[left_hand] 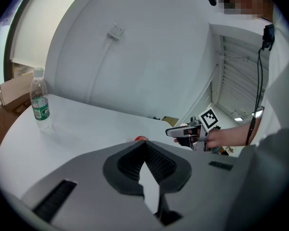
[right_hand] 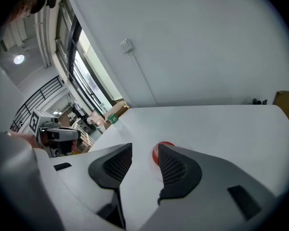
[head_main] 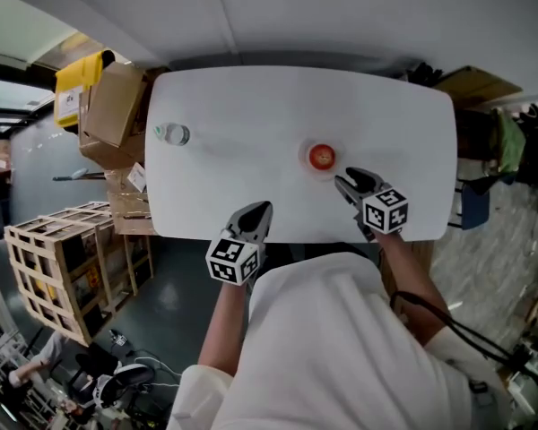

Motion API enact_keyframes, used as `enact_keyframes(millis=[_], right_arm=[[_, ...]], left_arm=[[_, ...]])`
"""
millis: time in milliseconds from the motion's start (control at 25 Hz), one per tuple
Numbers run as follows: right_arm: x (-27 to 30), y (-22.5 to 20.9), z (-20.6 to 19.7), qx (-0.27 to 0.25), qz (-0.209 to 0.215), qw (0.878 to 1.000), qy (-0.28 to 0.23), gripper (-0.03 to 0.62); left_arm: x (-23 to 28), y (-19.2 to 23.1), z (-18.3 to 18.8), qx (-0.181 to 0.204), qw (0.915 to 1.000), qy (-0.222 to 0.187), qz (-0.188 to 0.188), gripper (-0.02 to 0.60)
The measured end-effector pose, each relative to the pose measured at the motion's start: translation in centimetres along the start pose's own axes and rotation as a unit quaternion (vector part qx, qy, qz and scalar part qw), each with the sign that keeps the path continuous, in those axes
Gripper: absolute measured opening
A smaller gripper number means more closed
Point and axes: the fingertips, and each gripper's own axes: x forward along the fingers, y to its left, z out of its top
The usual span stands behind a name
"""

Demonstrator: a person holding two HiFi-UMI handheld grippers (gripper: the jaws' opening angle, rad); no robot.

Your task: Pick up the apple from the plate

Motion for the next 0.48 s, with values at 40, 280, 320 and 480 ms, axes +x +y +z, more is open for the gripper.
enact_keyframes(millis=[40,280,320,480], right_arm=[[0.5,-0.3,0.1,0.0,0.0,1.0,0.003,0.192],[3.4,-2.3,-0.8,-0.013,-0.001,0.999,0.032,0.261],[3.9,-2.5,-1.1,-0.021,-0.001,0.999,0.04,0.269],[5.7,-3.3,-1.8,-0.064,-0.005,0.995,0.073,0.297]], left_arm=[[0.0,0.0,-0.1,-0.002,1.0,0.003,0.003,0.002],[0.2,-0.3,-0.6,-0.013,0.9997,0.011,0.02,0.002],[0.2,-0.3,-0.7,-0.016,0.9996,0.01,0.023,0.002],[0.6,-0.3,-1.0,-0.026,0.9991,0.011,0.032,0.002]])
